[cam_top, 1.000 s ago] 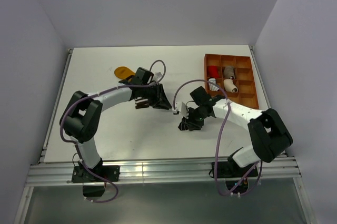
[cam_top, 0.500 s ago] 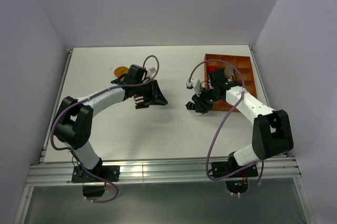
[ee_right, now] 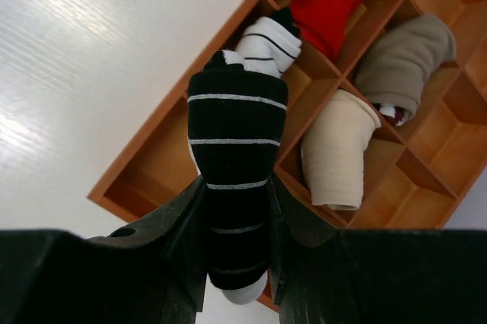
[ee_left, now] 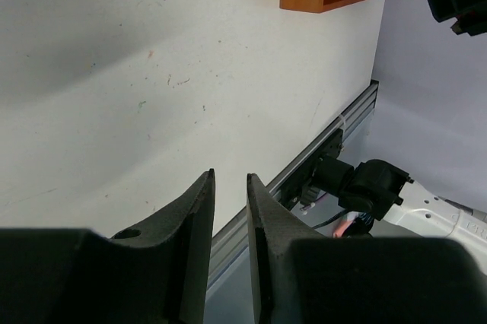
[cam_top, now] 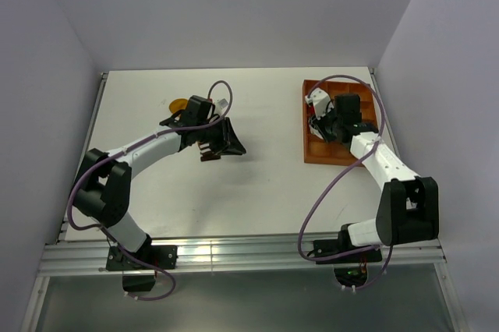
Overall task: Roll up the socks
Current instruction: Place the sock in the storage box.
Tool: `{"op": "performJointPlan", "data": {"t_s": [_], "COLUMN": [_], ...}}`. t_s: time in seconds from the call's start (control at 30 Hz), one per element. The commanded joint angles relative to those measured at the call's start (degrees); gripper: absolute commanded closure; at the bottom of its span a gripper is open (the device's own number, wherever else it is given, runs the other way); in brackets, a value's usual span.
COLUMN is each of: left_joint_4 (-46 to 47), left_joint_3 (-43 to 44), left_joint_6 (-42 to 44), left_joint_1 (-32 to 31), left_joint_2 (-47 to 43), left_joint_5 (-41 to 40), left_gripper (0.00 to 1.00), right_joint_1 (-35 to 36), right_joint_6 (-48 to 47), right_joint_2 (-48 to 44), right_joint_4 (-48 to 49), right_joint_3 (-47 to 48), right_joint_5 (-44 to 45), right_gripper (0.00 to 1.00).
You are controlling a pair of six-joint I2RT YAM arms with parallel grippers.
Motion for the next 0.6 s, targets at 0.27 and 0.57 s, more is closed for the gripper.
{"op": "performJointPlan", "data": {"t_s": [0.27, 0.57], "left_joint_4": [-1.2, -1.1], "left_joint_3": [0.3, 0.5], "left_joint_6": [2.1, 2.1], "left_joint_1": [0.3, 0.2], "left_joint_2": [-2.6, -1.3], "left_joint_5": [-1.1, -0.6], "left_gripper": [0.72, 0.72], "right_joint_1": [-0.9, -0.9], "right_joint_6": [-3.6, -8.8], "right_joint_2": [3.9, 6.7], "right_joint_4": [7.6, 2.9], "right_joint_3": [-5.2, -6.3], "right_joint_5": [4.3, 0.8], "right_gripper": [1.00, 1.00]}}
